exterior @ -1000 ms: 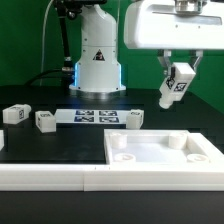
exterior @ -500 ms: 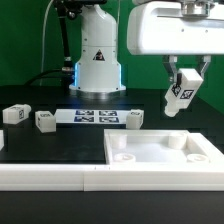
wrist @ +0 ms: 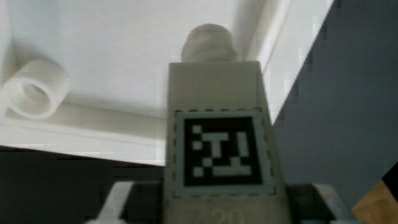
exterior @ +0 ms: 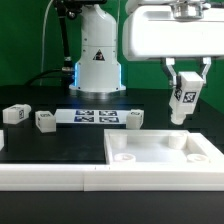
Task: Assemble one leg
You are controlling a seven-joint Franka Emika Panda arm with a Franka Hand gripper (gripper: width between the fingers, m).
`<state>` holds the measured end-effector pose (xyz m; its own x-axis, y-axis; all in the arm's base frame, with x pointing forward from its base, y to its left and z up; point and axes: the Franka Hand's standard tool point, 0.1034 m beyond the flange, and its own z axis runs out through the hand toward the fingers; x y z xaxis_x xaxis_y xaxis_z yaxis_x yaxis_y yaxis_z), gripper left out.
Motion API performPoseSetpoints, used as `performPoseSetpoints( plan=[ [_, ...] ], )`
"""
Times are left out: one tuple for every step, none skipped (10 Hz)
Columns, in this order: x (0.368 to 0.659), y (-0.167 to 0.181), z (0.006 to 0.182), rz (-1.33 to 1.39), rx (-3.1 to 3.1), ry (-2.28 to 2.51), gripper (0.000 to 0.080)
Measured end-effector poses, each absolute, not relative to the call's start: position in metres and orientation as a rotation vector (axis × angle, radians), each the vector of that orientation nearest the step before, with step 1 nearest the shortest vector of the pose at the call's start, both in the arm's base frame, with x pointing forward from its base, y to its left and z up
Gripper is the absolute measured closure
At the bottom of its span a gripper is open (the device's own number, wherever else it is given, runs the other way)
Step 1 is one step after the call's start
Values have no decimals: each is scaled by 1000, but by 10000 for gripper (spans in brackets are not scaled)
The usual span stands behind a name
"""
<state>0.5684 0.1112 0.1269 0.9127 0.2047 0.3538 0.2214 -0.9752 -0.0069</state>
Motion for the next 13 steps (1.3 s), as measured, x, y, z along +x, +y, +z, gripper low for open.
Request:
performPoseSetpoints(
  plan=[
    [575,110,129,-618,-3011,-339,508],
    [580,112,129,-617,-3010,-339,508],
    [590,116,131,-637,-3002,-348,508],
    [598,117,131,-656,-2997,-363,508],
    [596,117,130,-658,-2996,-364,508],
    [597,117,131,-698,-2986,-367,508],
    [598,117,131,-709,-2983,-369,508],
    [601,118,132,-812,-2952,-376,508],
    [604,118,125,-862,-2936,-391,508],
    [605,118,122,-844,-2942,-392,508],
    [609,118,122,-851,-2940,-396,508],
    [612,117,121,-854,-2941,-403,508],
    [615,116,118,-855,-2943,-414,508]
  ],
)
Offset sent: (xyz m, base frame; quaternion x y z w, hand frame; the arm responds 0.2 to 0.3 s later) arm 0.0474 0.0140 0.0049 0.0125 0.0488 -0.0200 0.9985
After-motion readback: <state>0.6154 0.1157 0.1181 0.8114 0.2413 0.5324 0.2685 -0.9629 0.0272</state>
